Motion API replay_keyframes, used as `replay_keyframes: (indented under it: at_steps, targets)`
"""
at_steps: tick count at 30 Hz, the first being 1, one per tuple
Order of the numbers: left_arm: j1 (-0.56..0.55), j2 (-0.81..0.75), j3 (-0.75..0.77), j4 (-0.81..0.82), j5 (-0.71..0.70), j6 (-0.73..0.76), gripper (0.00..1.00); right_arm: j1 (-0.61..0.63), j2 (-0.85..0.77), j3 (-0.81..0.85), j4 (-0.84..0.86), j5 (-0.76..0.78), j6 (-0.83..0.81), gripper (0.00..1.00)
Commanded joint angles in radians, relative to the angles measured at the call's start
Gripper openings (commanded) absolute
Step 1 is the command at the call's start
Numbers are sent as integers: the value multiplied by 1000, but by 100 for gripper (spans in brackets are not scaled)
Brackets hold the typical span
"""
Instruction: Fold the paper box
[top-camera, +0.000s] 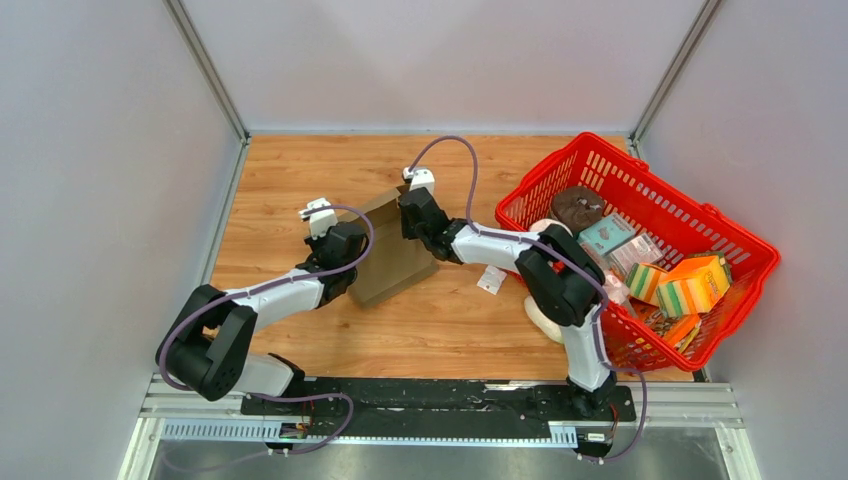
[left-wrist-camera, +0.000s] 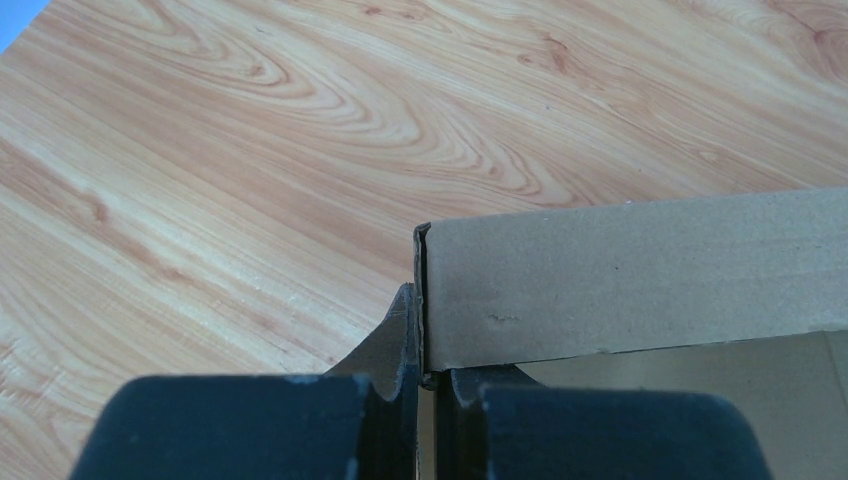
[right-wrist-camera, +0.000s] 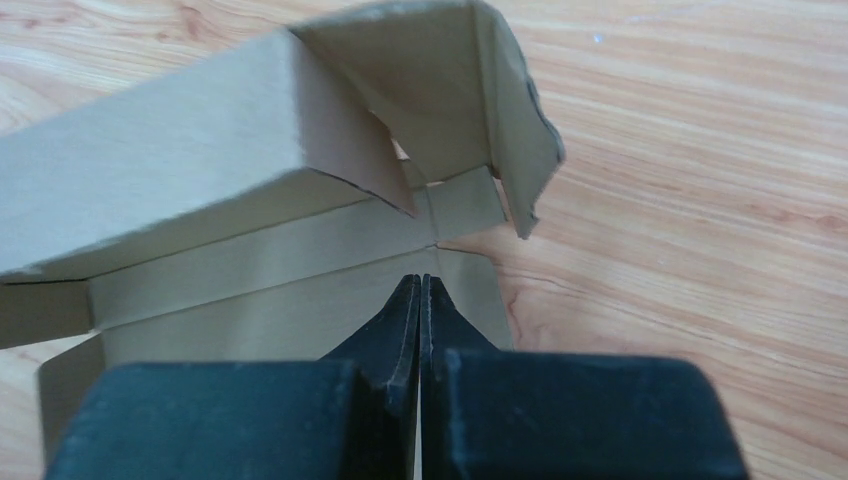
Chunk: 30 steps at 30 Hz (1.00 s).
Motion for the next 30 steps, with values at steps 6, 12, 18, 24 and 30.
replay_keyframes:
  at_steps: [6,12,18,24,30]
  targets:
    - [11,10,31,1,4,-23,0,-37,73,60,59,123,73,0]
    - [11,11,31,5,12,-20,0,-58,105,106,55,68,75,0]
    - [11,11,31,7,16,-17,0,-75,150,183,-26,74,120,0]
    - [11,14,32,10,24,-14,0,-88,164,197,-46,28,149,0]
    - [11,13,31,10,27,-16,0,-94,167,186,-67,15,199,0]
